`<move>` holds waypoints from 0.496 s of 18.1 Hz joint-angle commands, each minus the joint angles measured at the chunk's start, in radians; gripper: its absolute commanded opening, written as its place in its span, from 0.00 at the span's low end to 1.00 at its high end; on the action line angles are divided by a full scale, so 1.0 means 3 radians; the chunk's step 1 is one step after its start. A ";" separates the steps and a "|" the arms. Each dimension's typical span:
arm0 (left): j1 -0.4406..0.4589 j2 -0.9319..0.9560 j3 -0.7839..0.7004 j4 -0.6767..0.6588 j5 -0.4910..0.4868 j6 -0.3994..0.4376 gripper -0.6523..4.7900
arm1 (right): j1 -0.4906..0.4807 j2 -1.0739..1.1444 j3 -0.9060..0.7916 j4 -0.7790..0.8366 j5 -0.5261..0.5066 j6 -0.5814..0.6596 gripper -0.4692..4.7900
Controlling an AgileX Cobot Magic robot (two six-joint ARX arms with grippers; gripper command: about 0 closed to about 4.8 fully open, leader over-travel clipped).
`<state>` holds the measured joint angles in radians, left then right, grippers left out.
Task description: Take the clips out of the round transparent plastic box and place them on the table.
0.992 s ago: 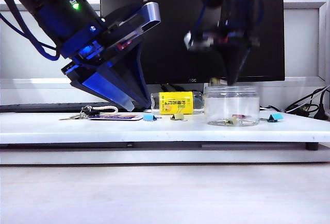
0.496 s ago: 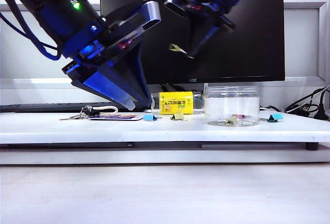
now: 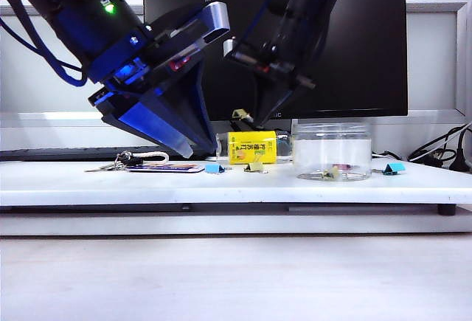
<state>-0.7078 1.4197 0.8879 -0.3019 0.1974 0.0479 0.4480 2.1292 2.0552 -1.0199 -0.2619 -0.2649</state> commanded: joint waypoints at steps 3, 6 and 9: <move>0.0001 -0.0011 0.0004 0.0041 -0.0075 -0.0009 0.51 | -0.0046 0.0159 0.0015 0.0188 0.0210 0.0013 0.08; 0.0001 -0.0011 0.0004 0.0046 -0.0149 -0.0006 0.51 | -0.0092 0.0172 0.0017 0.0224 0.0284 0.0013 0.09; 0.0003 -0.0011 0.0004 0.0065 -0.0148 -0.0009 0.51 | -0.0144 0.0172 0.0017 0.0172 0.0275 0.0013 0.09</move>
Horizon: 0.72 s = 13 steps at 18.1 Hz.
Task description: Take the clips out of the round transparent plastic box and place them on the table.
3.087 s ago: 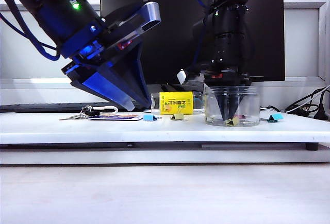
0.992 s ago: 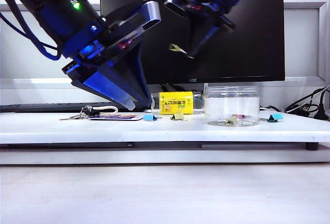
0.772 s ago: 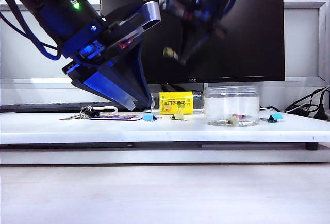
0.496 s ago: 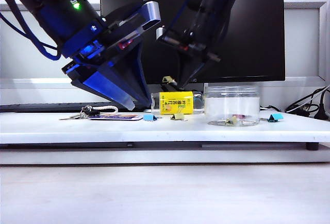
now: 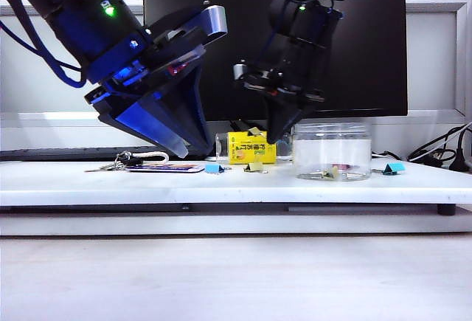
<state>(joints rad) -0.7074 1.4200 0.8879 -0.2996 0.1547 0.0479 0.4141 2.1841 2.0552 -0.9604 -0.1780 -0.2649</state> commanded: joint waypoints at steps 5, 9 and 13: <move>0.0001 -0.0013 0.0004 0.0060 -0.0004 -0.0009 0.51 | -0.0037 -0.0011 0.0017 -0.0136 -0.0013 0.0014 0.19; 0.0001 -0.0013 0.0004 0.0056 -0.0003 -0.0009 0.51 | -0.0038 -0.0100 0.0029 -0.0179 -0.0023 0.0037 0.19; 0.0001 -0.0013 0.0004 0.0056 0.0015 -0.0009 0.51 | -0.0041 -0.0426 0.0252 -0.0501 0.0135 0.0136 0.19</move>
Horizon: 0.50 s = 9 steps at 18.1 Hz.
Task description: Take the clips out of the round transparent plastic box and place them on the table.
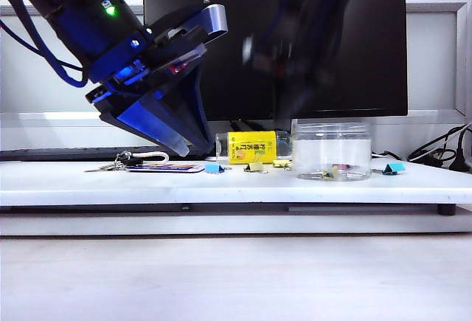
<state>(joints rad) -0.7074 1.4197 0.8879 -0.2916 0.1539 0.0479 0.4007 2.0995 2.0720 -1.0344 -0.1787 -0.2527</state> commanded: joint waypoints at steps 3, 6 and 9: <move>0.0000 -0.0011 0.0004 0.0034 0.0160 -0.0024 0.51 | -0.0057 -0.0229 0.0380 -0.0662 0.0280 0.0599 0.19; 0.0000 -0.0011 0.0004 0.0112 0.0565 -0.0197 0.51 | -0.0085 -0.0197 0.0383 -0.1160 0.0182 0.0698 0.19; -0.0001 -0.0011 0.0004 0.0224 0.0816 -0.0376 0.51 | -0.0084 -0.0197 0.0354 -0.1166 0.0150 0.0839 0.19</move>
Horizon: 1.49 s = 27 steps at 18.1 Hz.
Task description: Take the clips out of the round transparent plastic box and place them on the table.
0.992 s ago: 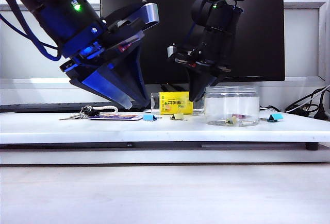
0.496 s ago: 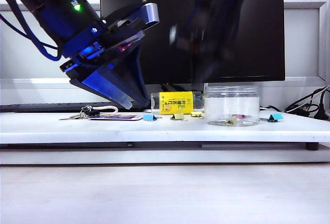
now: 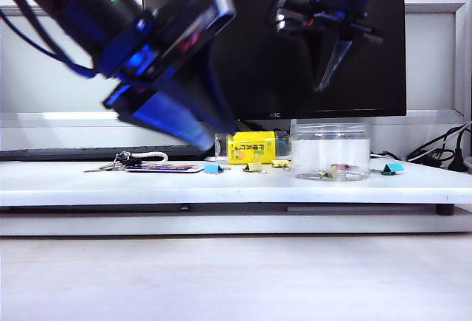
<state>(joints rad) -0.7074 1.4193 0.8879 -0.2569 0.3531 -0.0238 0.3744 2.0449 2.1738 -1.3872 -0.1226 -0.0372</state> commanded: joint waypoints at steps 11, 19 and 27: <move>-0.0004 -0.0009 0.0004 0.0406 0.0272 -0.0329 0.51 | 0.0000 0.0003 -0.0529 0.0004 -0.0107 -0.0320 0.21; -0.0004 -0.0009 0.0004 0.0286 0.0271 -0.0197 0.51 | -0.0003 0.0004 -0.0655 0.0004 -0.0094 -0.1155 0.25; -0.0004 -0.0009 0.0004 0.0253 0.0266 -0.0117 0.51 | 0.0010 0.0155 -0.0712 0.0013 -0.0069 -0.1324 0.24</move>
<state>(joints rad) -0.7082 1.4193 0.8879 -0.1844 0.4294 -0.0708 0.3744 2.0933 1.9583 -1.3857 -0.1402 -0.4194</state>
